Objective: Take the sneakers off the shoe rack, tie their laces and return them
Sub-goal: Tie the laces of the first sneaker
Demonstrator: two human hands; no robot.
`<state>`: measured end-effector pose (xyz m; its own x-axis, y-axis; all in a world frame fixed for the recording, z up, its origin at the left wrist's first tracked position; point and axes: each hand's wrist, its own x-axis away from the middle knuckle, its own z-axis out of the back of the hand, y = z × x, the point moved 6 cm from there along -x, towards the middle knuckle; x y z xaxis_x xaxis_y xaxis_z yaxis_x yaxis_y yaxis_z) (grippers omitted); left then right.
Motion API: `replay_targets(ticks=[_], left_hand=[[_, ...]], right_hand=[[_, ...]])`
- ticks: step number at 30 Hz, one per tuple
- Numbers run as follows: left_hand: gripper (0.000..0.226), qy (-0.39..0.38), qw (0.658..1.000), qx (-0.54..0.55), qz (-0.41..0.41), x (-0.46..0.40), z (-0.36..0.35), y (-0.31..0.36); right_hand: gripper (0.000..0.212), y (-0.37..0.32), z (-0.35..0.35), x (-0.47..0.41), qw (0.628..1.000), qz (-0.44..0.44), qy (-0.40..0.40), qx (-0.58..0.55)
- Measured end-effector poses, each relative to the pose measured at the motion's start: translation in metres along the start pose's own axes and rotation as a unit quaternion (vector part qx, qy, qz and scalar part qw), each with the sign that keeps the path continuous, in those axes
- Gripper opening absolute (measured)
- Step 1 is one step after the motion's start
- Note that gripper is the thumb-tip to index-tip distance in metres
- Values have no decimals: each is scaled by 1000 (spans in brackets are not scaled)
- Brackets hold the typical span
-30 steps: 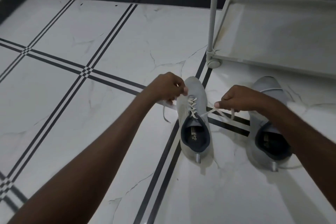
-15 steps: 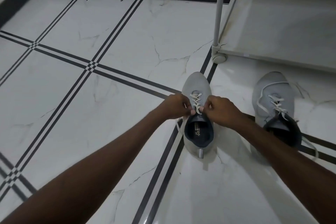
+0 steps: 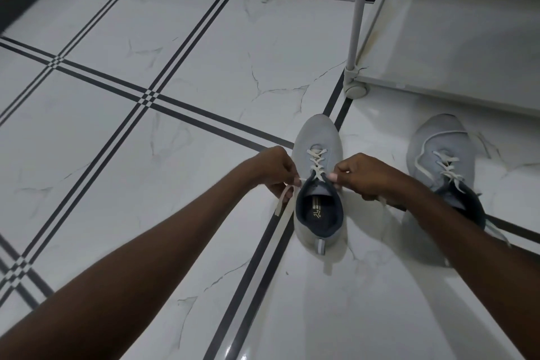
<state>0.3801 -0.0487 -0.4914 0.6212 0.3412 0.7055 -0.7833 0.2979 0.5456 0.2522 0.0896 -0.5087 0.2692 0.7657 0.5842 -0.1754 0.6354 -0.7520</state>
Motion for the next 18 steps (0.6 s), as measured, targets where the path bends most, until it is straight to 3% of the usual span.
replay_targets(ticks=[7,14,16,18], left_hand=[[10,164,971,-147,-95,3,-8,-25],[10,167,948,-247,-108,1,-9,-18],[5,168,923,-321,-129,2,-7,-13],[8,230,874,-400,-148,5,3,-8]], right_hand=[[34,21,17,-7,985,16,27,172],[38,12,19,-5,963,24,65,262],[37,2,27,-3,957,25,68,280],[38,-13,39,1,957,14,52,285]])
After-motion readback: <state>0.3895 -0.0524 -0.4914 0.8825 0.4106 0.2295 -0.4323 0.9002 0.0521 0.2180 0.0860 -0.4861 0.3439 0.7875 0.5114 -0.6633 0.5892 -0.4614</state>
